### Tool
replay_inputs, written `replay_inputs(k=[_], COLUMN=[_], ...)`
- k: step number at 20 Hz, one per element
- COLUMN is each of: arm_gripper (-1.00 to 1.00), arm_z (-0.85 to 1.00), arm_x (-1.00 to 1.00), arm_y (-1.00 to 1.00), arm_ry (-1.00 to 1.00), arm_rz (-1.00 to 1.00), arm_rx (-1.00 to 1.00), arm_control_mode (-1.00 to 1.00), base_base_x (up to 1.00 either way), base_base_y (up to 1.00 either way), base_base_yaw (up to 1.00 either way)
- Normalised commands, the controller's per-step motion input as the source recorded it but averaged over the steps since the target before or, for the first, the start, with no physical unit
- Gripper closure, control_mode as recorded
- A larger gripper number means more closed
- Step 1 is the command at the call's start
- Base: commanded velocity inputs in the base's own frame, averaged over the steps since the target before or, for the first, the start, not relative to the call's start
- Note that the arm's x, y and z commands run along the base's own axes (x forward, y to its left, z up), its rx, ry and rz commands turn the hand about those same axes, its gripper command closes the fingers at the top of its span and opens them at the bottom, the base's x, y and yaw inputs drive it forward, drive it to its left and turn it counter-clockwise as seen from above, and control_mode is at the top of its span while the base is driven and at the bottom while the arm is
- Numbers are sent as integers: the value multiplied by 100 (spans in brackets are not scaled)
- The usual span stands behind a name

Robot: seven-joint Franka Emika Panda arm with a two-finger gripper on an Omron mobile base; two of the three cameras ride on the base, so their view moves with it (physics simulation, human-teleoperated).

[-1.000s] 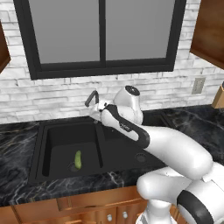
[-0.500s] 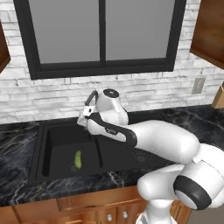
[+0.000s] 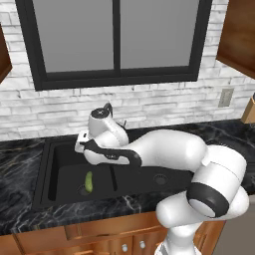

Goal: Turn on the sink faucet. Then move the cucumber from the counter to the sink. Turn off the sink. Move the vegetable from the sink to the pot next to the stove. Finally move the pot to the rear left burner.

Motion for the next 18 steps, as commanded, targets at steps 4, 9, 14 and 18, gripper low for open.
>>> replay_inputs(k=[4,9,14,18], arm_gripper=[-100,-100,-100,-100], arm_z=[-40,-47,-43,-48], arm_x=[1,12,17,13], arm_y=[0,6,15,17], arm_ry=[0,1,2,4], arm_rz=[0,0,0,0], arm_rx=[-5,-4,-2,-3], arm_control_mode=[-100,-100,-100,-100], base_base_x=[0,0,0,0], base_base_y=[0,0,0,0], base_base_yaw=[0,0,0,0])
